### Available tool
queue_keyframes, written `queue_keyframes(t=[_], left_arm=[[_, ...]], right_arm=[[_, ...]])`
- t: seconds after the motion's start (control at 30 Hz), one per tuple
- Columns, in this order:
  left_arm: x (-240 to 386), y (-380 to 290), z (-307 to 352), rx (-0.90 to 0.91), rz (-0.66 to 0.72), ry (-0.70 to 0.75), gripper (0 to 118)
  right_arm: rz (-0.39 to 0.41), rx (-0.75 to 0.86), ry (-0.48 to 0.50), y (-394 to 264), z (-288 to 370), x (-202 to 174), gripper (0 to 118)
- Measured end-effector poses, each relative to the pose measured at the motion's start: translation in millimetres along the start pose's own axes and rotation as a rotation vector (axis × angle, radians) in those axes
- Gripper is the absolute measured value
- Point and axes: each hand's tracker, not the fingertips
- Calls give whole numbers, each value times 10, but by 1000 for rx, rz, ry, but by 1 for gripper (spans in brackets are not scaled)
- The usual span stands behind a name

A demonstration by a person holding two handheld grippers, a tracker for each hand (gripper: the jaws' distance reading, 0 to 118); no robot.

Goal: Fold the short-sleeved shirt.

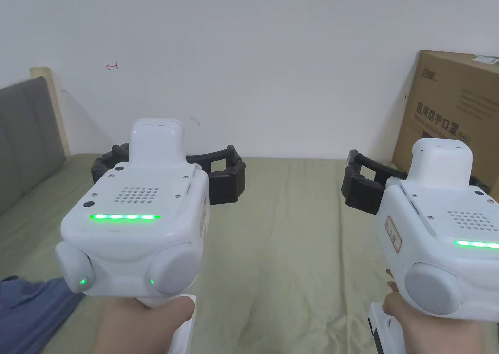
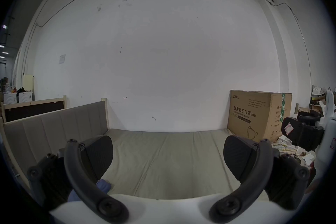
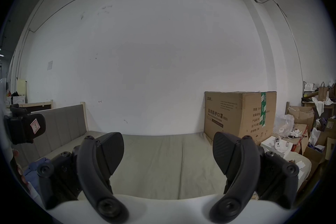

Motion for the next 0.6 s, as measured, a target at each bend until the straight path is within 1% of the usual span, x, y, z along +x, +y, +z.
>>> queue_keyframes(t=[0.6], left_arm=[[-33, 6, -30, -3, -1, 12, 118]], right_arm=[[11, 4, 8, 16, -18, -17, 104]])
